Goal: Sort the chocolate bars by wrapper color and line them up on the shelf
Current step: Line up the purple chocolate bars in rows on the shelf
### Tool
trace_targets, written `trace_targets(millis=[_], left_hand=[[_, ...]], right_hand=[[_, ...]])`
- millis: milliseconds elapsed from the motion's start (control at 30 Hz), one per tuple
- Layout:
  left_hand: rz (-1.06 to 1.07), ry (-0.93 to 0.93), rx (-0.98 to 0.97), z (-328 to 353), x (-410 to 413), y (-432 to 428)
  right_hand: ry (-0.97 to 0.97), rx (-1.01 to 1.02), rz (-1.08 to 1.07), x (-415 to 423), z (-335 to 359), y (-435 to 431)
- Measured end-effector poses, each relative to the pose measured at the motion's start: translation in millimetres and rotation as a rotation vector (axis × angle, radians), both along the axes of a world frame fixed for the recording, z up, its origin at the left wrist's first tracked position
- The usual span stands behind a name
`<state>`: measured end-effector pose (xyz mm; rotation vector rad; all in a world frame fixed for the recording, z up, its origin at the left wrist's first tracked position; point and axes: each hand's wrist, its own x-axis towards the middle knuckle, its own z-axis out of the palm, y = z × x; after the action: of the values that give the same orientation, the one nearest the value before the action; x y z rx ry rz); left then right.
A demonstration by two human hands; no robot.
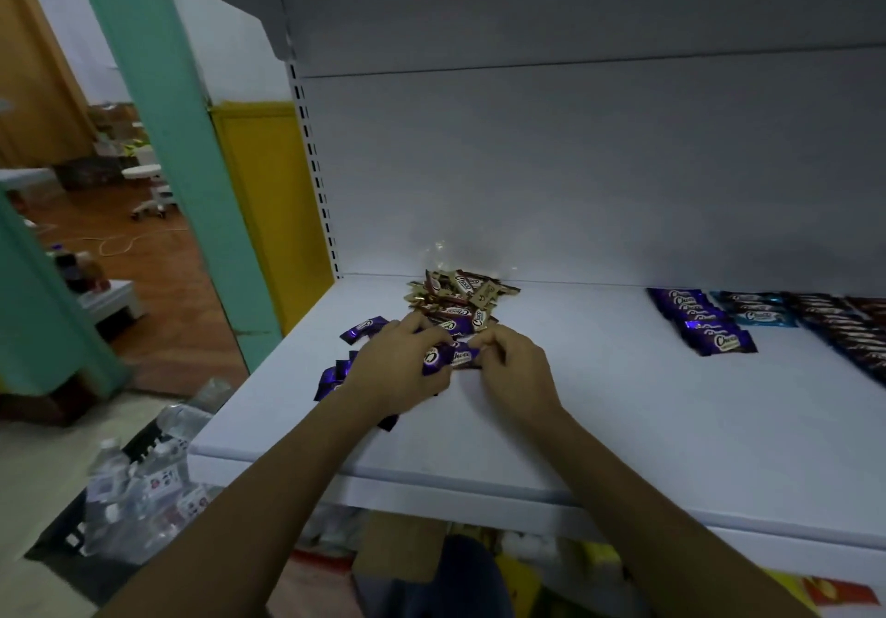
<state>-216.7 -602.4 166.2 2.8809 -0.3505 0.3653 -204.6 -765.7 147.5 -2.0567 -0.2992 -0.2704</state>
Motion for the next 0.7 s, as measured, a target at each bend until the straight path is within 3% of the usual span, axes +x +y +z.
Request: trace_targets(millis=[300, 400, 533, 700], left_hand=[[-0.013, -0.054, -0.178, 15.8, 10.4, 0.7], [0.003, -0.132, -0.350, 27.3, 11.0, -0.8], [0.007, -0.149, -0.857, 48.3, 11.7, -18.2], [-0.049, 0.285, -1.751, 63.9, 26.5, -66.8]], right_hand=[[0.037, 0.226, -0.038, 2.0, -3.4, -4.2], [0.040, 0.275, -0.033, 1.2, -2.0, -4.3], [0.057, 0.373, 0.029, -2.0, 12.2, -7.4], [0.266, 0.569, 0.129, -10.1, 44.3, -28.8]])
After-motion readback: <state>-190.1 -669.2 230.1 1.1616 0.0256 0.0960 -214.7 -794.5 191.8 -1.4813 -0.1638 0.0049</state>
